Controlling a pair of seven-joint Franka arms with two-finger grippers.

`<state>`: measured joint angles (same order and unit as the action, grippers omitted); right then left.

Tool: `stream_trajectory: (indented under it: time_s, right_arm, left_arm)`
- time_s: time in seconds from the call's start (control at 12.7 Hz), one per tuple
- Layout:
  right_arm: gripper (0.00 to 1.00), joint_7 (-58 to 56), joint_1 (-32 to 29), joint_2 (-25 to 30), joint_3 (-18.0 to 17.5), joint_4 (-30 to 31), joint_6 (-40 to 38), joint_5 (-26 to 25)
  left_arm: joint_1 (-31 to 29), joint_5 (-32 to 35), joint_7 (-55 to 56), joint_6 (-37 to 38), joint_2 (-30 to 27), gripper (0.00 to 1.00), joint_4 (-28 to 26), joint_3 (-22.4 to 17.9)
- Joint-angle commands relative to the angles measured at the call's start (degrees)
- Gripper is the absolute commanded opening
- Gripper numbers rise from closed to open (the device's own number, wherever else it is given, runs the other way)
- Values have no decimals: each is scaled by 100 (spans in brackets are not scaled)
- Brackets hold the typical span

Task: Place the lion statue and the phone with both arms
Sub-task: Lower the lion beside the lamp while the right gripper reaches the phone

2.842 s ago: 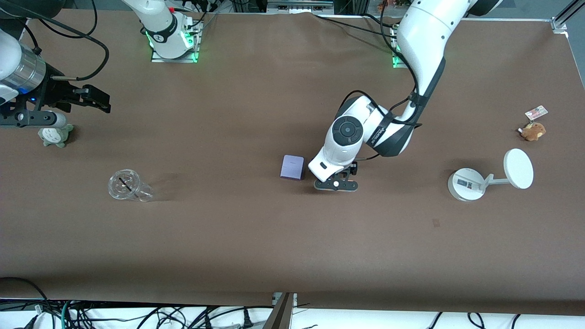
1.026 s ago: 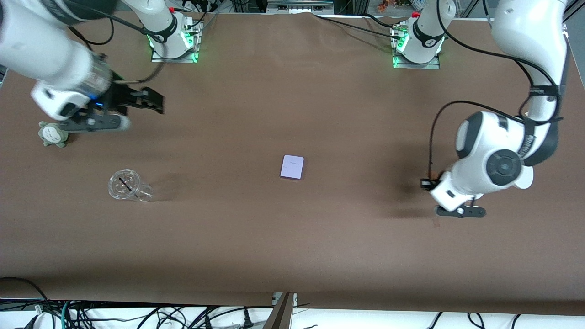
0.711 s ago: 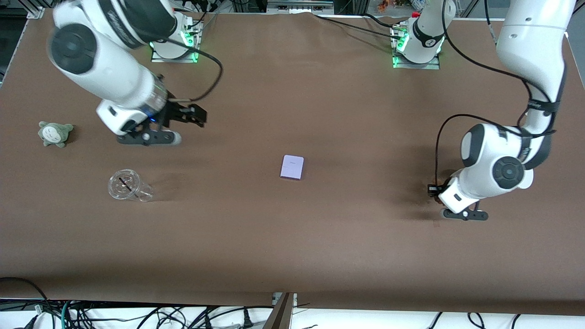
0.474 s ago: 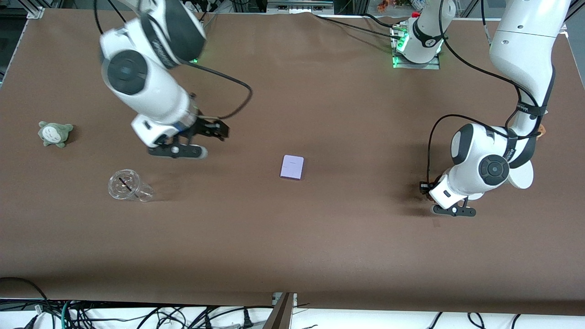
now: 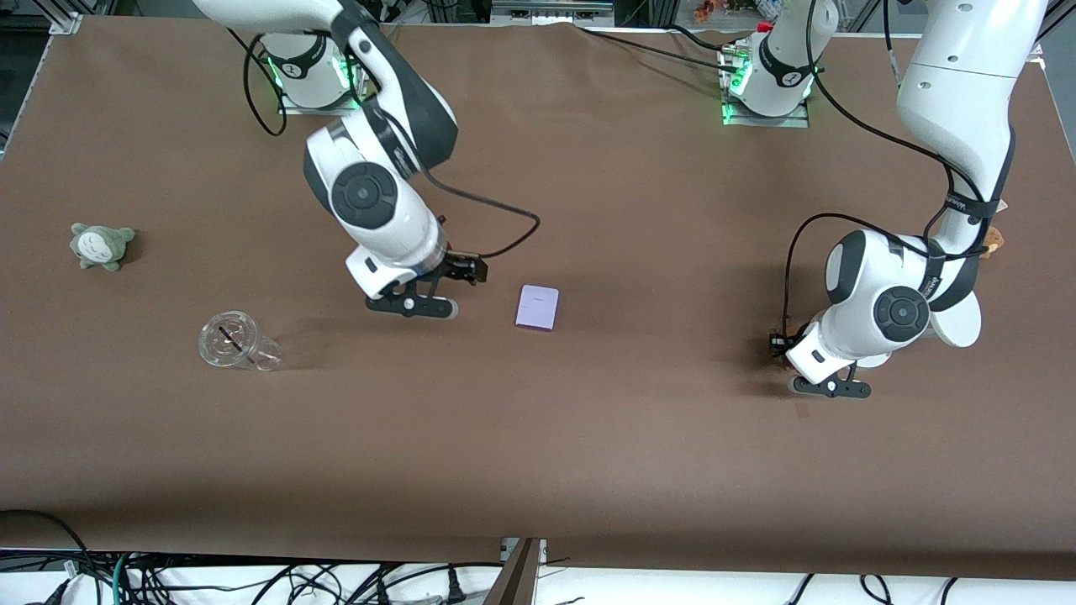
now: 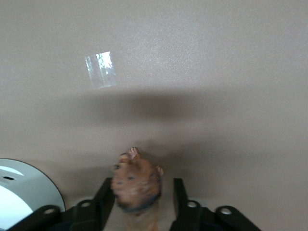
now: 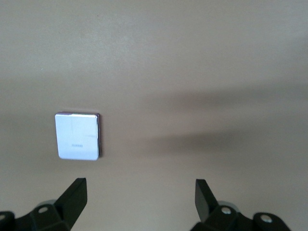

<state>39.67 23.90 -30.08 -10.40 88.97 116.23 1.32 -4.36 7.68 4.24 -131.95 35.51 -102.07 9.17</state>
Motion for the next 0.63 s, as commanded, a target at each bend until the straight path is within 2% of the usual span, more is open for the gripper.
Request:
stream_trajectory:
  time_s: [0.0,0.16,0.32,0.55]
  right_arm:
    - [99,443,246,-410,47,-152,565,-106]
    - [99,708,448,-787,82,-396,805,-315]
    - [99,1076,615,-1226,82,-757,822,-851]
    - [99,1130,774,-1597,82,-1101,831,-1002]
  left_arm:
    - [-30,181,50,238,-315,100,46,32]
    - [-3,173,33,852,-772,100,335,85]
    - [49,164,41,1625,-976,100,992,155]
    - [58,120,-2,3100,-1150,100,2064,217]
